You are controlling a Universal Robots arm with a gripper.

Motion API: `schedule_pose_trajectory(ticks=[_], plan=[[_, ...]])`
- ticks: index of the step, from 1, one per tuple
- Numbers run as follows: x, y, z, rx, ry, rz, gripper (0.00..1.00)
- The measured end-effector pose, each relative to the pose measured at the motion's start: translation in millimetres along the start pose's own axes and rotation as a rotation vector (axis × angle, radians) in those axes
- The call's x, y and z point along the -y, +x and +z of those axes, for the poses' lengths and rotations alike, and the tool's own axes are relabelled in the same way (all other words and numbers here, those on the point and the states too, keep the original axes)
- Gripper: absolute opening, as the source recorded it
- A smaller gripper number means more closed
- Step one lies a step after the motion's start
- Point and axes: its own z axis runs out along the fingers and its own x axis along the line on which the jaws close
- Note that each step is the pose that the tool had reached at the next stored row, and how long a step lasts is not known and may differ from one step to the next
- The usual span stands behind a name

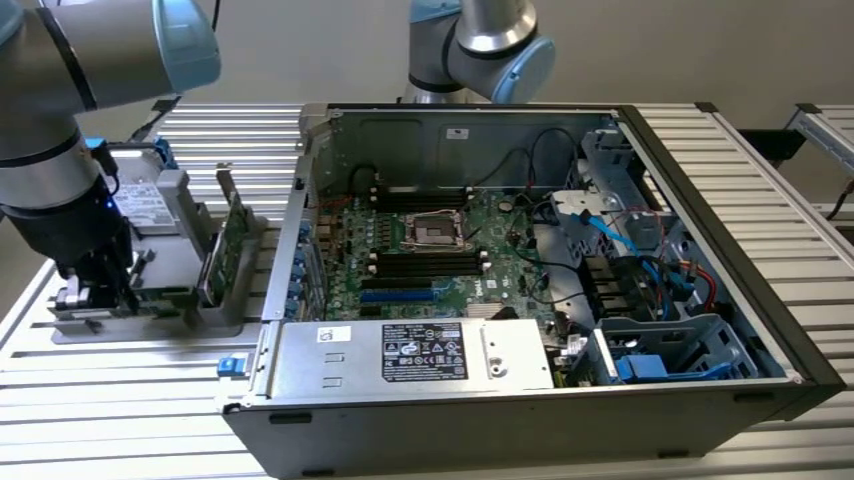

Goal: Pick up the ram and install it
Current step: 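Pick up the ram and move it above insertion slot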

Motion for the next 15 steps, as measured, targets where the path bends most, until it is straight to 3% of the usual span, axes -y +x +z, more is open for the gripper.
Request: schedule_pose_trajectory(ticks=[15], plan=[[2.3,1.6,-30.5,0.0001,-0.0012,0.000,0.14]])
